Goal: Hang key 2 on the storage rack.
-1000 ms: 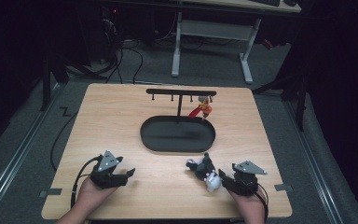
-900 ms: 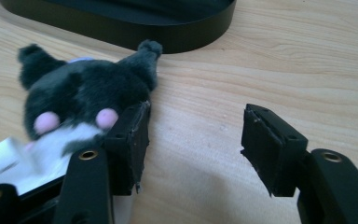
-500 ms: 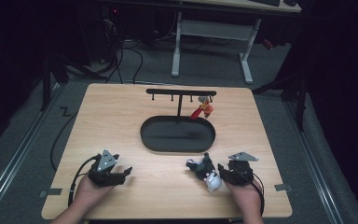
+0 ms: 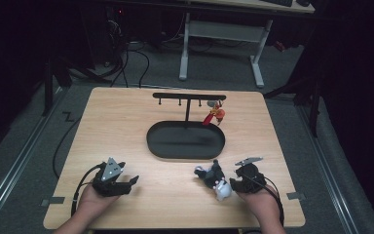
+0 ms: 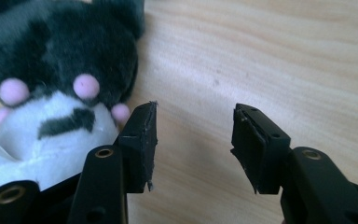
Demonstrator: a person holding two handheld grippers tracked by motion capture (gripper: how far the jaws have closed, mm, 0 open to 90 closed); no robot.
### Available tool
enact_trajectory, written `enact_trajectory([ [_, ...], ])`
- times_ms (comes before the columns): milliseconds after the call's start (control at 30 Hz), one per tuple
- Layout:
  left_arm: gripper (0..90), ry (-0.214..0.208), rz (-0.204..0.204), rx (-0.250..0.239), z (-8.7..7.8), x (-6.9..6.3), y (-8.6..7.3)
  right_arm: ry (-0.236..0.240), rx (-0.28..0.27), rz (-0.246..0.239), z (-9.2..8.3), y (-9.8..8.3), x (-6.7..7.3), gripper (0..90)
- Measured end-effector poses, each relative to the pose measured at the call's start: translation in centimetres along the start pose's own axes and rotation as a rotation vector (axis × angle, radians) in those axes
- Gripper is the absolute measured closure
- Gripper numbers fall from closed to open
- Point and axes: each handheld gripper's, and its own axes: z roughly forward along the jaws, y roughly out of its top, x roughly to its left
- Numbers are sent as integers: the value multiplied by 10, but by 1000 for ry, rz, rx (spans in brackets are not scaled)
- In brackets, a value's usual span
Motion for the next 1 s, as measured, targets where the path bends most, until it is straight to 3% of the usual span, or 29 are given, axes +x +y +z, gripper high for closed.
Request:
enact_trajectory([
  [267, 285, -4, 5, 4, 0, -1, 0, 6, 119, -27, 0, 2, -1, 456],
  [467, 285, -7, 10, 1, 0, -2, -1, 20, 171, -28, -1, 5, -4, 441],
  [800, 285, -6, 27, 8, 1, -4, 0, 35, 290, -68, -10, 19, 1, 393],
  [900, 285, 1, 36, 14, 2, -5, 0, 60, 309, -93, -16, 24, 1, 348],
  [1000, 285, 1, 42, 23, 3, -6, 0, 73, 302, -67, -26, 30, 4, 253],
])
